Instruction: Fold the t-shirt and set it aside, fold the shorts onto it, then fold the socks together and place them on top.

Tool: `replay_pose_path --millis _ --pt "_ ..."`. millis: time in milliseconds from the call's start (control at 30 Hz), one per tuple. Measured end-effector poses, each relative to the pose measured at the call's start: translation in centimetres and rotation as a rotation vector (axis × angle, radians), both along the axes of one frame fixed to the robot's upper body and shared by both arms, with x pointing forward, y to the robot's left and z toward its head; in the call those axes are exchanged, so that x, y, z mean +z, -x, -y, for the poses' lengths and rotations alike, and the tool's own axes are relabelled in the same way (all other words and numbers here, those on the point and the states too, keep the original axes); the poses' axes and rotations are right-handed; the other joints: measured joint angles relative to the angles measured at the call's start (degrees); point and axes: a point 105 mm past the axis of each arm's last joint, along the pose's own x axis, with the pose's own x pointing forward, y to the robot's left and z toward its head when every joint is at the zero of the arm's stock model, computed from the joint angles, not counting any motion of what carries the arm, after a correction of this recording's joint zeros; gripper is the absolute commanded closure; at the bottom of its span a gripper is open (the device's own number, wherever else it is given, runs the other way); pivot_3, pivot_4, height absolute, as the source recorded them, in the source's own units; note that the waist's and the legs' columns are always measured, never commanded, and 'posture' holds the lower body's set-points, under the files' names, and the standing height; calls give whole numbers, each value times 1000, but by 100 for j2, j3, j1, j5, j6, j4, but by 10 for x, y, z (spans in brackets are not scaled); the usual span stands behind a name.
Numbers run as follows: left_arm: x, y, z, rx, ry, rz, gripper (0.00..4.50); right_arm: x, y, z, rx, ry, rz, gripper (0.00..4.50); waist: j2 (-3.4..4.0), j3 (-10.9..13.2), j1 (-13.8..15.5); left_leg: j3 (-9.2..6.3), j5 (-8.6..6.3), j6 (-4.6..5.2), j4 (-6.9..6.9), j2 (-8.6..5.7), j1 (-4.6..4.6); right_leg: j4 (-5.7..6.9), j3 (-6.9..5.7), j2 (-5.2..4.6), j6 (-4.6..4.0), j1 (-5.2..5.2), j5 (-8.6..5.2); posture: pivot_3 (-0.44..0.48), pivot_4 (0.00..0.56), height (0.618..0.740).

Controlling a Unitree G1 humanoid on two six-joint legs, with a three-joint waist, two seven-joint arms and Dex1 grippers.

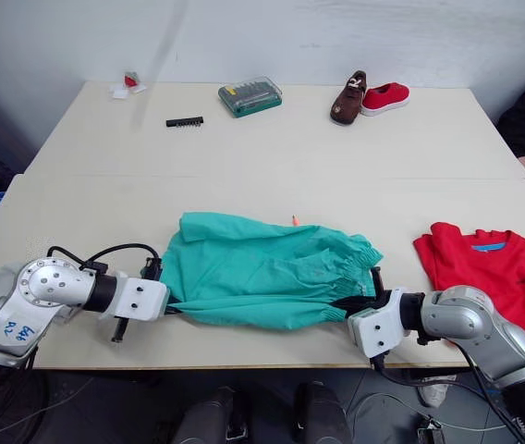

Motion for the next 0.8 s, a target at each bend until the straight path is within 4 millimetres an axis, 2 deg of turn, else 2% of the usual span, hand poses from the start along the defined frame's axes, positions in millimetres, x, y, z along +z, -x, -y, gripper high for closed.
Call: replay_pose_path --millis 67,167,267,367,433,500,533,600,667,733,800 --pt "1 1 -1 28 47 -31 3856 -2 4 2 -30 -26 -50 3680 1 0 17 -1 -1 -2 -7 1 1 -2 -1 -2 -4 -1 -3 0 150 740" --pt "5 4 -6 75 113 -87 2916 -5 12 8 -78 -44 -126 2637 1 0 21 -1 -3 -5 -12 3 5 -5 -6 -3 -7 2 -6 0 150 740" --pt "20 10 -14 150 267 -206 1979 8 24 12 -203 -170 -182 1611 6 3 30 -11 -6 -14 -18 7 9 -5 -13 -4 -14 7 -13 0 150 740" --pt "48 6 -17 187 383 -248 1010 27 28 15 -296 -274 -216 562 7 4 35 -18 -8 -17 -20 5 18 -8 -16 -4 -14 20 -12 0 150 740" --pt "71 -2 -15 181 457 -225 414 43 31 17 -378 -392 -286 527 7 4 51 -25 -16 -28 -23 3 28 -8 -16 -5 -14 30 -12 0 150 740" --pt "87 -10 -12 177 510 -188 414 59 30 14 -423 -503 -334 527 7 4 48 -25 -17 -30 -26 3 36 -9 -15 -5 -14 37 -12 0 150 740" --pt "91 -14 -8 170 534 -182 541 67 27 10 -437 -568 -348 735 7 4 48 -25 -17 -30 -28 3 39 -9 -15 -5 -14 37 -12 0 150 740" --pt "90 -21 3 156 560 -194 933 84 20 -1 -440 -684 -360 1114 9 3 28 -21 -16 -30 -29 3 37 -8 -13 -5 -16 32 -13 0 150 740" --pt "81 -26 20 126 572 -235 1553 95 14 -12 -450 -775 -393 1761 8 3 28 -20 -15 -30 -37 4 36 -7 -15 -3 -23 26 -17 0 150 740" --pt "72 -27 28 105 552 -278 2224 95 9 -25 -452 -802 -434 2499 8 3 21 -15 -15 -33 -41 5 31 -6 -16 0 -30 17 -21 0 150 740" --pt "63 -26 35 77 502 -299 2825 85 6 -35 -471 -786 -484 3143 8 3 24 -8 -15 -34 -43 5 22 -4 -16 2 -33 5 -24 0 150 740"
